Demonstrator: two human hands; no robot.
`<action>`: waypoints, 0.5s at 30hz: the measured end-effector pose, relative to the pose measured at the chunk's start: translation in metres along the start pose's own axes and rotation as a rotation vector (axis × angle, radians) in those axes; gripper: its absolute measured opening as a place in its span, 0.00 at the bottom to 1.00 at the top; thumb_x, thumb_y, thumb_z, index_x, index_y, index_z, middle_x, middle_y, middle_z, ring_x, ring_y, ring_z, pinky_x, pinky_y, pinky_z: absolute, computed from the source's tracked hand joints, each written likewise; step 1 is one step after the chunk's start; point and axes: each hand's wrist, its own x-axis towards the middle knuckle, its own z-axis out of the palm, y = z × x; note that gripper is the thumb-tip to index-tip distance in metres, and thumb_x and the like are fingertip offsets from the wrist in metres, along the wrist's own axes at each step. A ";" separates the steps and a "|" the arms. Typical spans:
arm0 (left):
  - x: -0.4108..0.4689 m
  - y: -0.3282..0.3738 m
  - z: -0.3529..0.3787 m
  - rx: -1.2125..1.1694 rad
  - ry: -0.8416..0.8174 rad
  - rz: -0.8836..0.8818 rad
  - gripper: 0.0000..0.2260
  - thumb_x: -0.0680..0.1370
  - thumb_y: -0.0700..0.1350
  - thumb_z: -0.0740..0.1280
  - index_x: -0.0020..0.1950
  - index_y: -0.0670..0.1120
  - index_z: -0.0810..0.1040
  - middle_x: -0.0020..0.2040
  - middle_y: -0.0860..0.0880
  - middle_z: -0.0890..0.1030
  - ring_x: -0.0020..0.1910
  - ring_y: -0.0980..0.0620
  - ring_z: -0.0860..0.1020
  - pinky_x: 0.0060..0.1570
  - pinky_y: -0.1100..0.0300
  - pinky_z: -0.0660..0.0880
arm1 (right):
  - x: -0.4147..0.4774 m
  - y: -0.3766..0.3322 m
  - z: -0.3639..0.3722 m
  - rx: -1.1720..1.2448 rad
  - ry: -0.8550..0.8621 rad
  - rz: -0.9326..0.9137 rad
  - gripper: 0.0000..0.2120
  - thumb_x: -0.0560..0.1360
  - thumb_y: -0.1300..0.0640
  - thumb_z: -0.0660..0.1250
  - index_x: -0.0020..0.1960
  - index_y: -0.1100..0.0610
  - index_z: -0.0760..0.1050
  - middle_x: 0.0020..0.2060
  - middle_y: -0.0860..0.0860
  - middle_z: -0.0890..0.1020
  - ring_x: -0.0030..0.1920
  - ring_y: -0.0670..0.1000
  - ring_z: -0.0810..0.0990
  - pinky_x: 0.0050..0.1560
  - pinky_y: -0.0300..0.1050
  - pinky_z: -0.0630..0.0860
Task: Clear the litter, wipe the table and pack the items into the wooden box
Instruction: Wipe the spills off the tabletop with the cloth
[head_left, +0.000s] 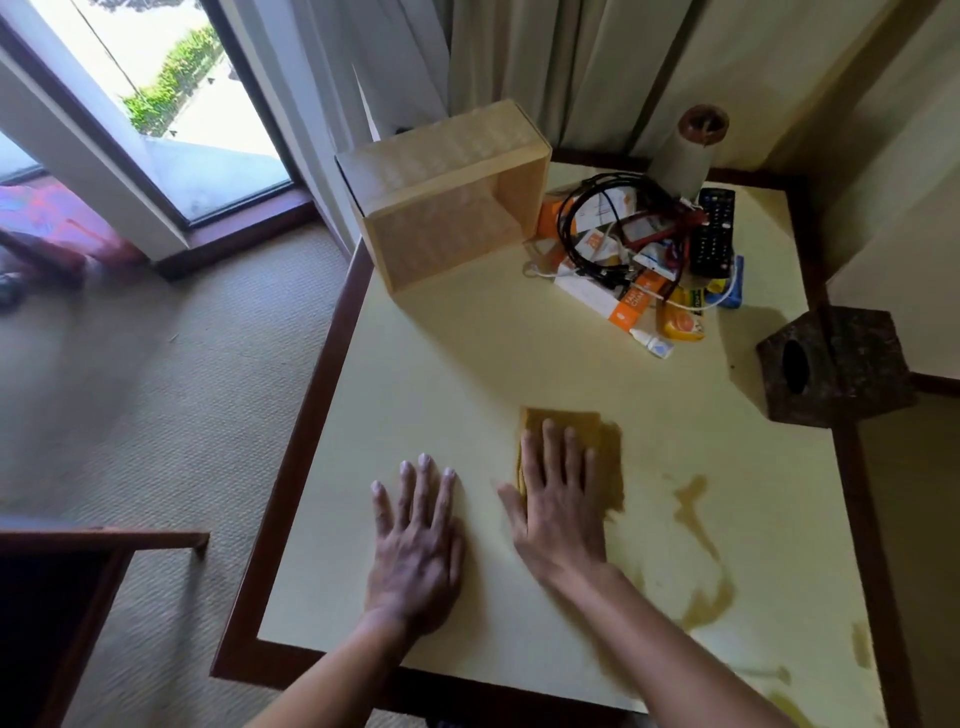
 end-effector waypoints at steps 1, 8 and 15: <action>0.000 -0.001 0.000 -0.001 0.006 0.002 0.30 0.83 0.53 0.53 0.84 0.46 0.52 0.84 0.41 0.47 0.83 0.41 0.43 0.77 0.33 0.47 | 0.020 0.004 -0.006 -0.014 -0.012 -0.008 0.36 0.81 0.34 0.42 0.83 0.54 0.48 0.82 0.58 0.48 0.81 0.63 0.46 0.79 0.65 0.43; 0.000 -0.003 0.000 -0.021 0.029 0.015 0.30 0.82 0.54 0.53 0.84 0.46 0.53 0.84 0.41 0.48 0.83 0.41 0.43 0.78 0.32 0.48 | 0.136 0.037 -0.034 -0.052 -0.010 0.081 0.27 0.84 0.42 0.40 0.82 0.44 0.43 0.82 0.57 0.43 0.81 0.62 0.40 0.79 0.62 0.39; -0.001 -0.003 0.001 -0.024 0.053 0.005 0.31 0.82 0.54 0.53 0.84 0.46 0.55 0.84 0.42 0.48 0.83 0.42 0.43 0.78 0.33 0.48 | -0.017 0.063 -0.011 -0.006 0.014 0.173 0.29 0.83 0.43 0.45 0.83 0.45 0.47 0.82 0.56 0.49 0.81 0.61 0.48 0.79 0.62 0.48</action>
